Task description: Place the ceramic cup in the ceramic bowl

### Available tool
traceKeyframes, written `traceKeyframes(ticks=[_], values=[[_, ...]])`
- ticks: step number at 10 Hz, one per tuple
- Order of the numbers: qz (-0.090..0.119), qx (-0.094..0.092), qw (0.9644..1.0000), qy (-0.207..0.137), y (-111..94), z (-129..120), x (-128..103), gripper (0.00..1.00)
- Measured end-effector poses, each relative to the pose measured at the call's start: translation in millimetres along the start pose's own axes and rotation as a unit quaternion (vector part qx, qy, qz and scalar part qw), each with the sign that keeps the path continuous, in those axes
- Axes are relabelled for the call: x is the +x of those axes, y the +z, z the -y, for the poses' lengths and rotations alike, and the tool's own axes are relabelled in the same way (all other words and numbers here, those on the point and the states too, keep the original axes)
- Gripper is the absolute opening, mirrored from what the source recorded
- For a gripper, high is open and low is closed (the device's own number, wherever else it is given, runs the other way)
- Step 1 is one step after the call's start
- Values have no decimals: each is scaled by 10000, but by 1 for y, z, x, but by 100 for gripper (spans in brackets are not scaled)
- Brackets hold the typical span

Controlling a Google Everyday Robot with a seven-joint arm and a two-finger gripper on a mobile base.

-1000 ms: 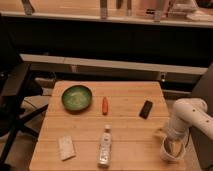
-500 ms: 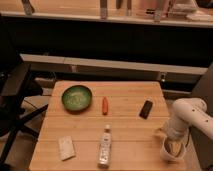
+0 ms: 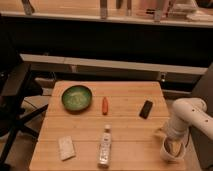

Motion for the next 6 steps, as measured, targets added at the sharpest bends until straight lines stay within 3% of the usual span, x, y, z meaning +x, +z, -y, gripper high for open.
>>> traceKeyframes(ticks=[6], values=[[-13, -11, 10000, -37, 0, 1, -1, 80]])
